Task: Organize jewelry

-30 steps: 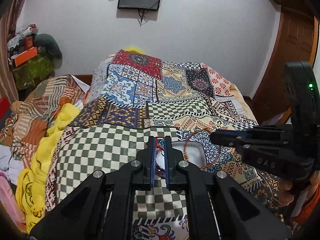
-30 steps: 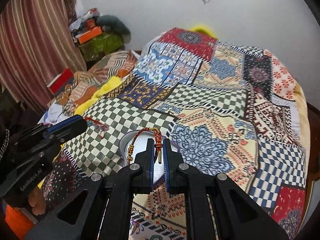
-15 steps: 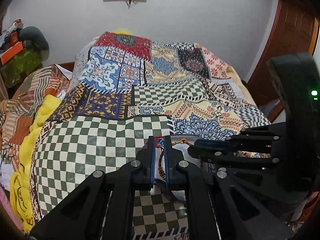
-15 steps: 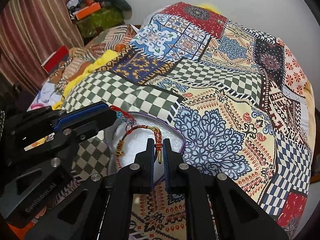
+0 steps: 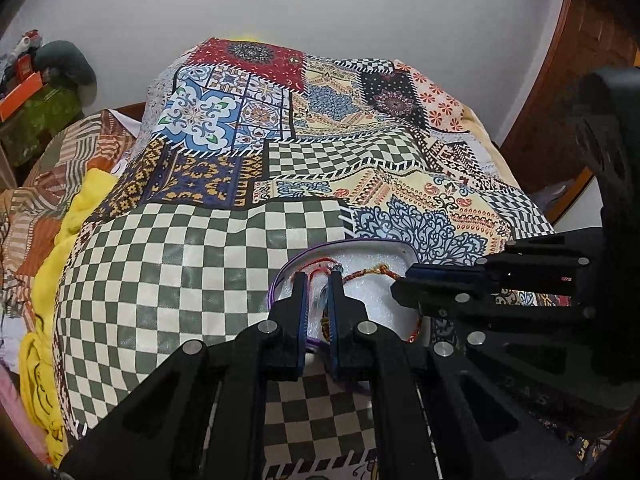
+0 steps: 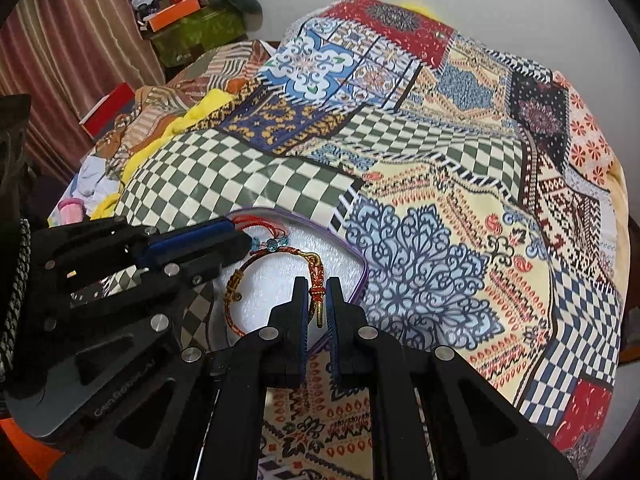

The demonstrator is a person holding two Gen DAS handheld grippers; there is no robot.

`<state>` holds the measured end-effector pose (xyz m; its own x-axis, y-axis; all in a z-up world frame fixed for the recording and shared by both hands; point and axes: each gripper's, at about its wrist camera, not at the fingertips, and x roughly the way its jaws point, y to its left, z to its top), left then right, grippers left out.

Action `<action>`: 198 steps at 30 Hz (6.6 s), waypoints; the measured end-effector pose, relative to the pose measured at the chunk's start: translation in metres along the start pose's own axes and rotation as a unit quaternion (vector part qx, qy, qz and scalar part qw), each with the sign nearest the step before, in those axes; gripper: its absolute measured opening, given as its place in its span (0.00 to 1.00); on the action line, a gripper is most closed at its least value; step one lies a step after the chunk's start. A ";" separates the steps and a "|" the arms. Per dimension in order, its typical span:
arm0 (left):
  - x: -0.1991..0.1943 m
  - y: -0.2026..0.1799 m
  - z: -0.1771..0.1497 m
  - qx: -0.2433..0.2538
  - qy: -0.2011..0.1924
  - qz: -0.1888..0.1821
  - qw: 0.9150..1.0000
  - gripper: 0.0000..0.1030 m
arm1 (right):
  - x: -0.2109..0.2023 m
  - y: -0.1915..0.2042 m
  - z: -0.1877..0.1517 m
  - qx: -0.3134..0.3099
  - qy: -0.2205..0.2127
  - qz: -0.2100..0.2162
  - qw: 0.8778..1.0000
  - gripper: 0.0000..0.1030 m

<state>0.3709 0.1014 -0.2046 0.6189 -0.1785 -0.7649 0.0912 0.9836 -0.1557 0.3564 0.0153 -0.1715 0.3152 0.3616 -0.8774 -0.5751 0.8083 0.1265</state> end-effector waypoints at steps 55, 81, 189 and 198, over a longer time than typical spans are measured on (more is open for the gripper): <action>-0.119 -0.094 -0.131 0.045 -0.018 0.049 0.998 0.44 | -0.142 -0.018 -0.162 0.043 -0.126 -0.057 0.989 0.39; -0.082 -0.101 -0.133 0.059 -0.014 0.002 0.998 0.28 | -0.086 -0.005 -0.166 0.009 -0.086 -0.015 0.996 0.19; -0.018 -0.019 -0.022 0.011 -0.026 0.013 1.000 0.08 | -0.016 0.000 0.005 0.011 -0.024 0.039 0.999 0.19; -0.031 -0.017 -0.023 0.005 -0.029 0.020 0.999 0.09 | -0.021 -0.003 0.003 0.022 -0.016 0.041 0.999 0.20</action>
<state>0.3320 0.0896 -0.1931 0.6663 -0.1381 -0.7328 0.0735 0.9901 -0.1197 0.3534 0.0063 -0.1518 0.2918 0.4416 -0.8484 -0.5670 0.7942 0.2184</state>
